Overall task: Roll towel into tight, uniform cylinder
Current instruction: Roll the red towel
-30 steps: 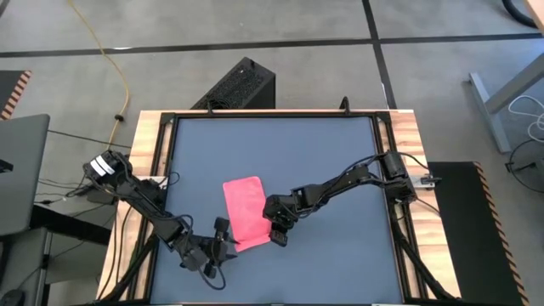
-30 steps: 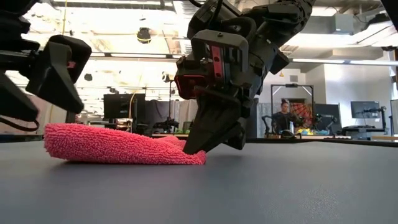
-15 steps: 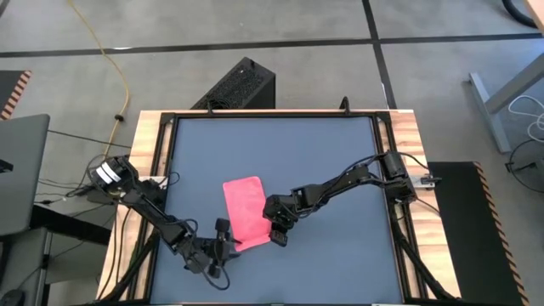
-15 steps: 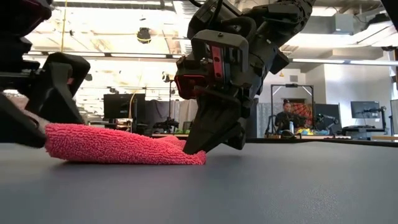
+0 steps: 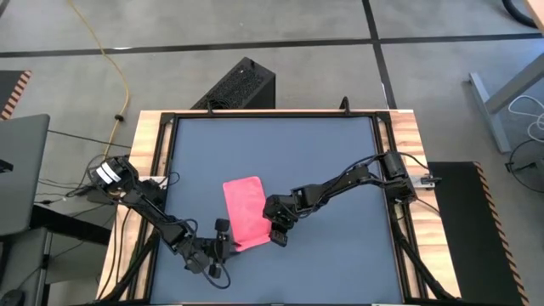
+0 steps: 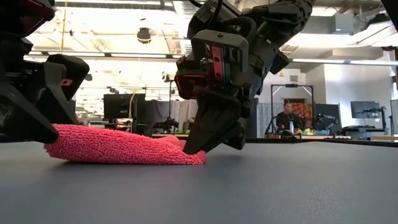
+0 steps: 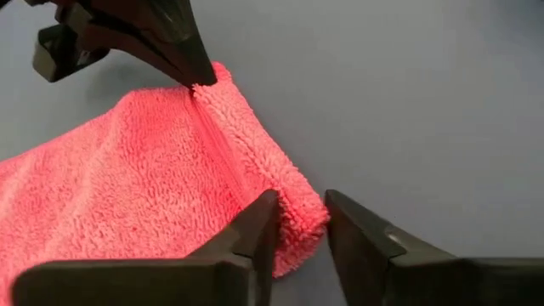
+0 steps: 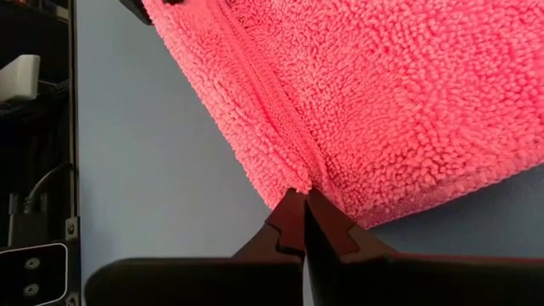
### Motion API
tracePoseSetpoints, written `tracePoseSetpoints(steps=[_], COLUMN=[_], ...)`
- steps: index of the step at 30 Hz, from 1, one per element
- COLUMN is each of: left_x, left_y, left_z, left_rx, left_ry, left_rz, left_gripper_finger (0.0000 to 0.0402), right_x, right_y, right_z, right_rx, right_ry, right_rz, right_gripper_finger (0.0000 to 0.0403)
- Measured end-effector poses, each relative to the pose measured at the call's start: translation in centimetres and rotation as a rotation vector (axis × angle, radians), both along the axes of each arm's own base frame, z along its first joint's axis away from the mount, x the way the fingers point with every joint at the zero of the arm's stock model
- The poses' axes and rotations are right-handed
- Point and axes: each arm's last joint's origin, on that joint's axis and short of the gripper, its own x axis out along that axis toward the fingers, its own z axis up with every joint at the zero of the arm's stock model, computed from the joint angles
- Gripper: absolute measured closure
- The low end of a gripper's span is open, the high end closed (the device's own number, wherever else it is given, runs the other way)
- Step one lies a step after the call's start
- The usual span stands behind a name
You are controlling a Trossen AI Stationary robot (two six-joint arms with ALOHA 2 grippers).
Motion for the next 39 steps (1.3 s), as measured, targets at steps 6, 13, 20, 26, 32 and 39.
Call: tracePoseSetpoints(steps=[6,13,20,26,32,39], left_x=[0.1,0.3,-0.4,-0.6,0.0,0.4], left_y=[0.1,1.3,2.5,4.1,4.9,5.7], left_z=[-0.1,-0.8,-1.2,-1.9,-1.9,-2.1], left_rx=[-0.062,-0.244,-0.355,-0.477,-0.585,-0.656], left_ry=[0.014,0.102,0.115,0.225,0.299,0.357], left_rz=[0.028,0.114,0.212,0.299,0.313,0.343], left_gripper_finger=[0.0394,0.0401,0.0401,0.0401,0.0401,0.0401], right_x=[0.0,0.0,0.0,0.0,0.1,-0.1], right_y=[0.0,0.0,0.0,-0.3,-0.4,-0.9], right_z=[0.0,0.0,0.0,0.0,-0.1,1.0], right_rx=[0.0,0.011,0.017,0.023,0.039,0.066], right_ry=[0.0,0.009,0.015,0.021,0.031,0.02], right_rz=[-0.001,-0.016,-0.025,-0.04,-0.065,-0.058], right_gripper_finger=[0.0385,0.0385,0.0385,0.0383,0.0357,0.0327])
